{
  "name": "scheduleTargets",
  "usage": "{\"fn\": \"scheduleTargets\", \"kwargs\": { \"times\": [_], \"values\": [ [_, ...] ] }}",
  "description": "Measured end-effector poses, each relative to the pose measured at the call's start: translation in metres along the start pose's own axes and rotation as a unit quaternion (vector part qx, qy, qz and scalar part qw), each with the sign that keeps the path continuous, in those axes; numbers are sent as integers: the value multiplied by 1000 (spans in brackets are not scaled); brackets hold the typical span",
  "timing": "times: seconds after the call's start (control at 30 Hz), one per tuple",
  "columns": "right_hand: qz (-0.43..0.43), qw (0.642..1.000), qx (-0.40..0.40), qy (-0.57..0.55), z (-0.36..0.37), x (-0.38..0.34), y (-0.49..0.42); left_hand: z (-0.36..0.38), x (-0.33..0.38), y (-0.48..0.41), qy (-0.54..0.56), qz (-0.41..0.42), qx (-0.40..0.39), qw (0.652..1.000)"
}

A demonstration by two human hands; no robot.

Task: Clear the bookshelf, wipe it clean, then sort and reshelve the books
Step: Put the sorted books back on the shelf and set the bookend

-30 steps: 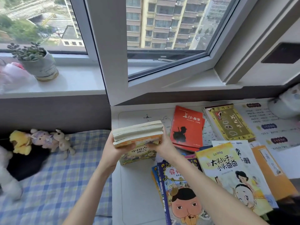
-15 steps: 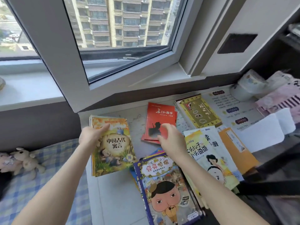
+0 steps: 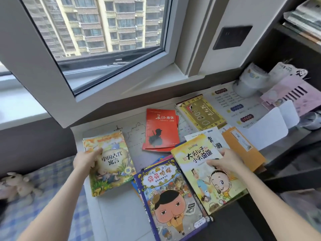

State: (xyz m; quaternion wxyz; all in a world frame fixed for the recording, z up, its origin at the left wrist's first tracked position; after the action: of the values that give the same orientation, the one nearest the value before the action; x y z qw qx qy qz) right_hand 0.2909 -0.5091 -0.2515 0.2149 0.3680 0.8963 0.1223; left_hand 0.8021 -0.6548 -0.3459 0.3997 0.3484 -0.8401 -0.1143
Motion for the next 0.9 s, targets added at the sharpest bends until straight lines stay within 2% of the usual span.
{"fn": "scheduleTargets", "kwargs": {
  "times": [0.13,0.23,0.33,0.43,0.53,0.67,0.77,0.9],
  "values": [
    [-71,996,32,-40,-13,-20,11,-4,-16,7,59,-25,-31,997],
    [-131,972,44,-192,-31,-61,28,-8,-18,11,101,-40,-29,994],
    [-149,928,28,-341,-43,-130,46,-8,-22,18,150,-80,-45,984],
    [-129,901,-44,-412,-1,-203,55,-5,-26,21,238,-115,-70,962],
    [-104,915,-111,-374,85,-252,65,-7,-27,27,296,-152,-54,942],
    [-51,933,-140,-327,181,-267,67,-17,-30,28,248,-138,-16,959],
    [-47,947,-121,-294,204,-270,64,-18,-30,33,223,-125,-17,967],
    [-93,960,-98,-246,201,-281,70,-18,-28,34,220,-121,0,968]
  ]
}}
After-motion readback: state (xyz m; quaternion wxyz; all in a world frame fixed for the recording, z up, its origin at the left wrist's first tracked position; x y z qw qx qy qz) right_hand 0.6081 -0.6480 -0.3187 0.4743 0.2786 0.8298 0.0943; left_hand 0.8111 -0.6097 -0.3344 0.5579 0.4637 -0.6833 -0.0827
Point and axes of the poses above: each hand's wrist, its own y-axis away from the middle knuckle, its own z-axis out of the palm, x = y × z, the point moved 9 cm from there along -y, towards the middle knuckle, and after that the axes turned 8 degrees about x, right-handed, at the moved point
